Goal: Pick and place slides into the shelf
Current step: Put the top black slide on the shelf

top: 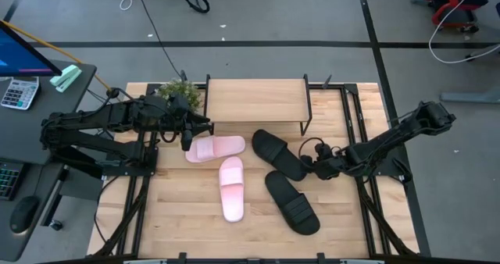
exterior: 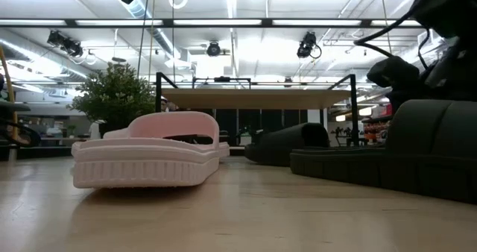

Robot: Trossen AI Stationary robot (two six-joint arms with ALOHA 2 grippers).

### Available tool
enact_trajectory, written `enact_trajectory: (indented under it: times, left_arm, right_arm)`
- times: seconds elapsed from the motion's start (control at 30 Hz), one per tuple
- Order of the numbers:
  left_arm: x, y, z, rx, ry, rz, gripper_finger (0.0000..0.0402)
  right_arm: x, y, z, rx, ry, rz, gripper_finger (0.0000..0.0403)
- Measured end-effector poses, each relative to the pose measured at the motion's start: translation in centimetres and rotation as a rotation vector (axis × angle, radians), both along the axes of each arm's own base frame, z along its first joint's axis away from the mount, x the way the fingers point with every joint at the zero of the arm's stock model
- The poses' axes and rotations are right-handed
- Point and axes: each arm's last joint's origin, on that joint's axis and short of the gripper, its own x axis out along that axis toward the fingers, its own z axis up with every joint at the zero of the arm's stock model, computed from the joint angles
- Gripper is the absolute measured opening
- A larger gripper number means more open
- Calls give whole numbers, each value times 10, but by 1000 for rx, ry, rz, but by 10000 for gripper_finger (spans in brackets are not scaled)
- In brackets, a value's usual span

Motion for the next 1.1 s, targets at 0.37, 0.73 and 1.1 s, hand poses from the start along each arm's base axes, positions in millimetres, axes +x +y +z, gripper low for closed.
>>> enact_trajectory:
  times: [0.37, 0.73, 1.1]
  left_arm:
    - [0, 0, 0, 0, 0, 0, 138]
    - [0, 0, 0, 0, -1, 0, 138]
    - [0, 0, 0, 4, -1, 8, 128]
  right_arm:
    - [-2, -2, -9, -9, -116, -30, 225]
    - [2, -2, -5, -20, -188, -37, 150]
    - [5, 0, -3, -10, -208, 11, 75]
